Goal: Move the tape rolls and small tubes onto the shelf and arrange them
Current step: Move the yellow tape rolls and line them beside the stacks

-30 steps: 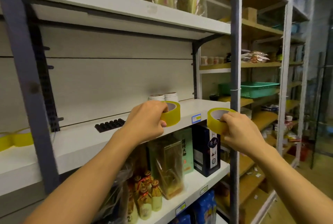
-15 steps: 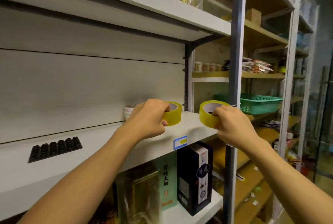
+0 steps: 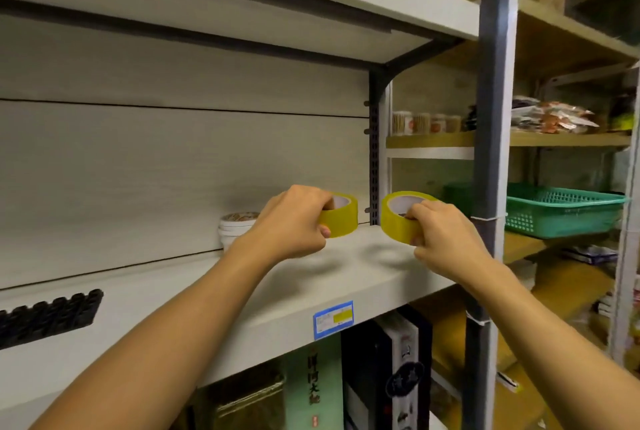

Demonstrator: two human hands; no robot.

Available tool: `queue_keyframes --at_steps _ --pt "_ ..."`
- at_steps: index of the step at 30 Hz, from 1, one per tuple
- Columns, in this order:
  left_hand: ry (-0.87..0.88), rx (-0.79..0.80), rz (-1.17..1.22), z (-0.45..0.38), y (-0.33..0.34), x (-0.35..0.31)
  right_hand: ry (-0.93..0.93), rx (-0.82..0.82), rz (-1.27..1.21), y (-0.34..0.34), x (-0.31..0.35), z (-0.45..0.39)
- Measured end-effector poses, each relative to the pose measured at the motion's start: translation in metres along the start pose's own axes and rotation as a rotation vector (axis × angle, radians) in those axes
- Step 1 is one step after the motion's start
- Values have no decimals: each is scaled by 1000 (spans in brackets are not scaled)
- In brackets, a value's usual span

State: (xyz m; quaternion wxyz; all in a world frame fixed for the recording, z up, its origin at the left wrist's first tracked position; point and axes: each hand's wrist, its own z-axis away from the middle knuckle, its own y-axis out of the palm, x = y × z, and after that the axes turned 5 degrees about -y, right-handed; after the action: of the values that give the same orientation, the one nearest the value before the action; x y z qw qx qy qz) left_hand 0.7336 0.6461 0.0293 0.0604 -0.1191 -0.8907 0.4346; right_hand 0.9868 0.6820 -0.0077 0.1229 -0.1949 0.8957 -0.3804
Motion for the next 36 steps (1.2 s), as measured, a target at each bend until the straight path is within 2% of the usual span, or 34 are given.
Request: queue_keyframes --at_steps 9,15,20,23,28,36 --pt "-133 43 -56 -46 55 -14 -173 -39 -112 66 -63 -76" --pt "-166 132 -114 -87 92 -29 -224 42 -214 95 -89 -119" --pt "-186 203 -119 -107 117 -28 -185 114 -281 119 -97 -122" --pt "-200 245 -102 -110 133 -20 -260 173 -314 134 -92 -122" --pt "-201 301 -47 -106 151 -4 -257 146 -288 141 -90 -130" --pt "-204 247 -12 -104 163 6 -240 139 -306 150 -93 -130"
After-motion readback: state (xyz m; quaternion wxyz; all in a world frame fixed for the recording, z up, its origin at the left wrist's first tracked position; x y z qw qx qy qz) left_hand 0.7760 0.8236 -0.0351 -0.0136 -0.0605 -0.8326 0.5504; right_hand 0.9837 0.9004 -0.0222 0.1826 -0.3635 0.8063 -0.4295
